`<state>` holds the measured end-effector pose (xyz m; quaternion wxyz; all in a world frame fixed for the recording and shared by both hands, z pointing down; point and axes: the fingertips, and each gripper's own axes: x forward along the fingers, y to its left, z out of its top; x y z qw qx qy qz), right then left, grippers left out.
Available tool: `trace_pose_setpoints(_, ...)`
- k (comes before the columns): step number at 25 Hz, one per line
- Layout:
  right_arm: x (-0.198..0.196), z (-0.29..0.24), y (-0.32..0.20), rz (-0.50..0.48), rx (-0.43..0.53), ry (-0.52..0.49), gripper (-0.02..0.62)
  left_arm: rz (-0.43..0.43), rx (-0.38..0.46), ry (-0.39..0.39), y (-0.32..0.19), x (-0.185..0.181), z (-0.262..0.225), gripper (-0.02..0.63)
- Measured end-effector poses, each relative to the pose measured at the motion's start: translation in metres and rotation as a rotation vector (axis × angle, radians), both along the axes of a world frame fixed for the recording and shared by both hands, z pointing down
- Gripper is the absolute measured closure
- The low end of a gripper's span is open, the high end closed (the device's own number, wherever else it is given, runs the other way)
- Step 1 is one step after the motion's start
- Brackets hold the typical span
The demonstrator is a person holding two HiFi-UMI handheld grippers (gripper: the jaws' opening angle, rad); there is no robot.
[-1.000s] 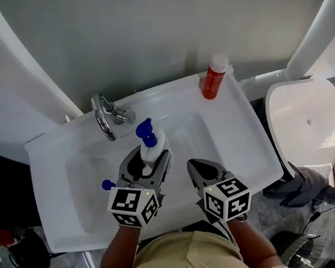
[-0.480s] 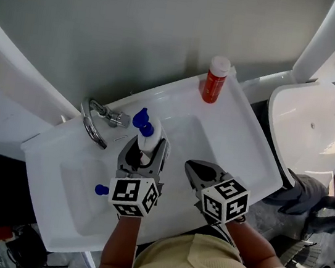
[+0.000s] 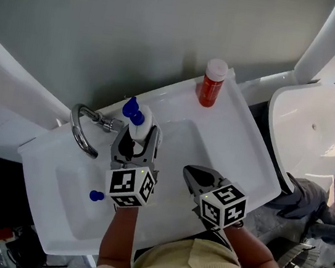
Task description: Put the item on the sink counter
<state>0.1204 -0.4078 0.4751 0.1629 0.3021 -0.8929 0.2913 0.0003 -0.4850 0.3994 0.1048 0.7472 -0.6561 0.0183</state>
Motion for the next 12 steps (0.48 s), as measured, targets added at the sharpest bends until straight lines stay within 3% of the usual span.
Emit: trace_pose_setpoints(12, -0.001, 0.010, -0.009, -0.013, -0.008, 0.016, 0.574, -0.059, 0.004, -0.023, -0.028, -0.010, 0.016, 0.327)
